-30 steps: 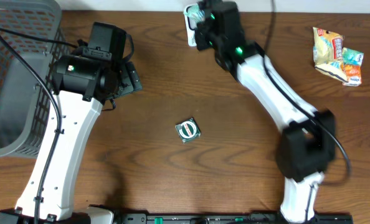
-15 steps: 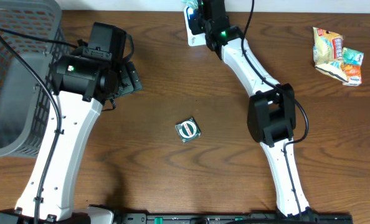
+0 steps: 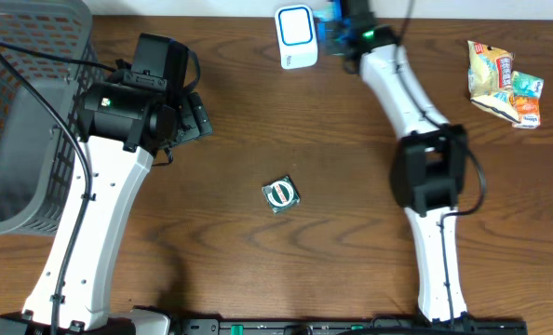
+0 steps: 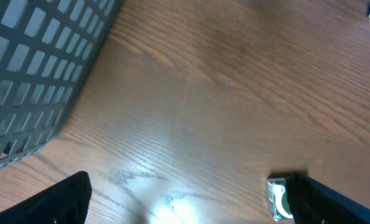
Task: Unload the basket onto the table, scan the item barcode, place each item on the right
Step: 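Raise the wipe packet to the white scanner with the right gripper, then carry the wipe packet to the right edge pile and release it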
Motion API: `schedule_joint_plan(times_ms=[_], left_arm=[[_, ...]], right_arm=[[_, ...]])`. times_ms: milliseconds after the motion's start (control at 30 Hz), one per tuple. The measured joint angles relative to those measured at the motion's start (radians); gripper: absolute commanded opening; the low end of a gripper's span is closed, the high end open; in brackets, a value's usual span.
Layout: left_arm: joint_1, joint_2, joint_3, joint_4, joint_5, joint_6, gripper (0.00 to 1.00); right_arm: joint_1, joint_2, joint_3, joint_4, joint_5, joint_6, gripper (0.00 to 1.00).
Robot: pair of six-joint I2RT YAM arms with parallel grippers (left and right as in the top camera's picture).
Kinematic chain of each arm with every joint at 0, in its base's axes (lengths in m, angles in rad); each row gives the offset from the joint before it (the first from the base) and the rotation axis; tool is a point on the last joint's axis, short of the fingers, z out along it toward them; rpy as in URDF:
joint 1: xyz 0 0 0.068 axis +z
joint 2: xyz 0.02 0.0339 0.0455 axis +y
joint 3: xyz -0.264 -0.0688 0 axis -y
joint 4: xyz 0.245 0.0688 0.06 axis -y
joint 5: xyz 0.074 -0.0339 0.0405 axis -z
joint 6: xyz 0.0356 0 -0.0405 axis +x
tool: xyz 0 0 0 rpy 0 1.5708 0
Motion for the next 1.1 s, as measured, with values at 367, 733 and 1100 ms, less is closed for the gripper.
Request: schedule_joint_plan(times_ms=[367,733,1100], left_arm=[[0.0,0.0,0.0,0.0,0.0,0.0,0.98],[0.0,0.0,0.0,0.0,0.0,0.0,0.98],[0.0,0.0,0.0,0.0,0.0,0.0,0.98]], right_arm=[[-0.334,-0.072,0.005,-0.403,0.301,0.003,0.02],[-0.546,-0.073,0.005,-0.444,0.301,0.034,0.06],[-0.62,-0.073,-0.039,-0.409,0.175,0.061,0.64]])
